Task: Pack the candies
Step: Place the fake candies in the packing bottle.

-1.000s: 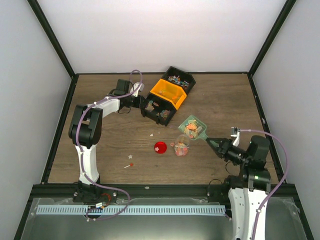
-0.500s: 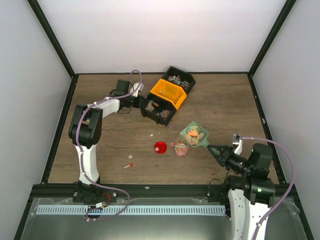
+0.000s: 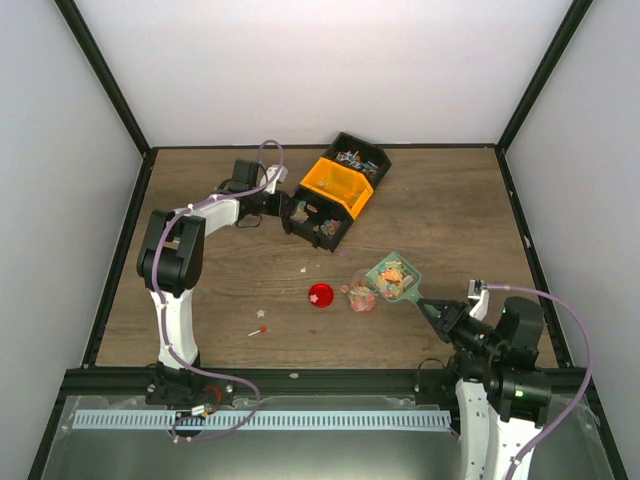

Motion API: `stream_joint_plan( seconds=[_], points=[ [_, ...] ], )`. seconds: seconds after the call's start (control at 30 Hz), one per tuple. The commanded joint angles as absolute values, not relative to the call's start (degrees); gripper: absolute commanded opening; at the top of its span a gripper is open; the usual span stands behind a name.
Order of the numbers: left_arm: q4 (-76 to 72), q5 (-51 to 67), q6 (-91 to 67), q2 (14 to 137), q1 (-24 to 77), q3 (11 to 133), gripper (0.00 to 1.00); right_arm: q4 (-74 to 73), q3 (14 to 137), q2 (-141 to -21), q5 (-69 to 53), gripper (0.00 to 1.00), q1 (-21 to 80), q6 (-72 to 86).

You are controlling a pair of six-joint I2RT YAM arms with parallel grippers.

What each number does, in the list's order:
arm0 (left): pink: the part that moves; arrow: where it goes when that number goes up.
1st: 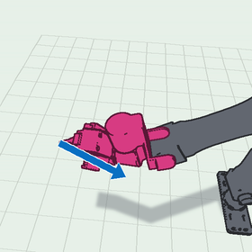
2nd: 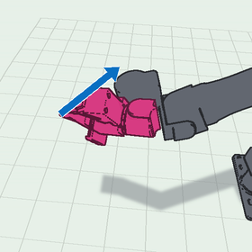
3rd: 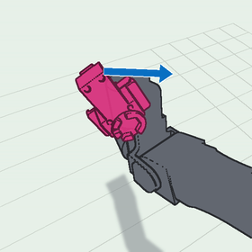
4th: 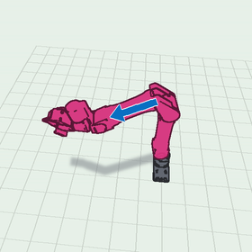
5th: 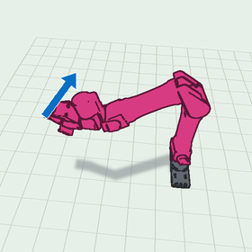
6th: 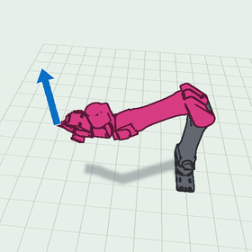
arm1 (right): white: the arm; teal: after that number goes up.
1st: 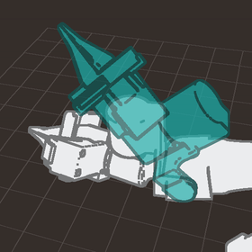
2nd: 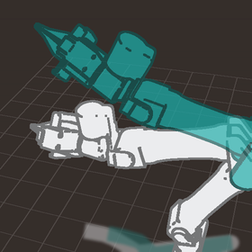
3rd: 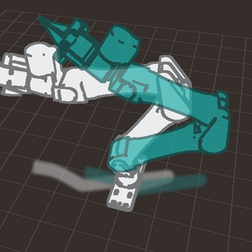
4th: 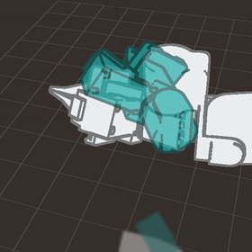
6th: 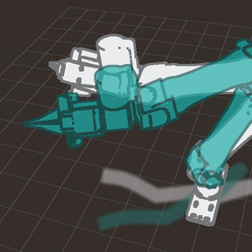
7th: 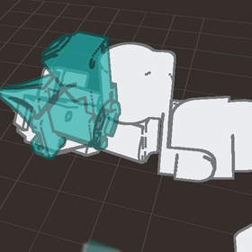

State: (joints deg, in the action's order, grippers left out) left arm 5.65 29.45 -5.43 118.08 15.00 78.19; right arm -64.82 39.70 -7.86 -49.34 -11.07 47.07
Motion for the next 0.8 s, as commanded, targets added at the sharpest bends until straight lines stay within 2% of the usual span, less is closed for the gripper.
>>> stream_joint_plan(
  seconds=[0.0, 0.2, 0.77],
  points=[
    [5.89, 30.93, -6.07, 118.13, 15.24, 77.03, 0.04, -67.72, 44.26, -9.78, -45.36, 0.01, -11.38, 43.21],
    [5.98, 30.67, -5.82, 118.34, 15.25, 76.93, 0.04, -70.01, 46.09, -11.61, -43.05, 0.01, -11.4, 38.95],
    [6.24, 30.32, -5.54, 118.48, 15.26, 76.66, 0.04, -69.54, 42.73, -11.77, -47.76, 0.01, -11.4, 34.89]
  ],
)
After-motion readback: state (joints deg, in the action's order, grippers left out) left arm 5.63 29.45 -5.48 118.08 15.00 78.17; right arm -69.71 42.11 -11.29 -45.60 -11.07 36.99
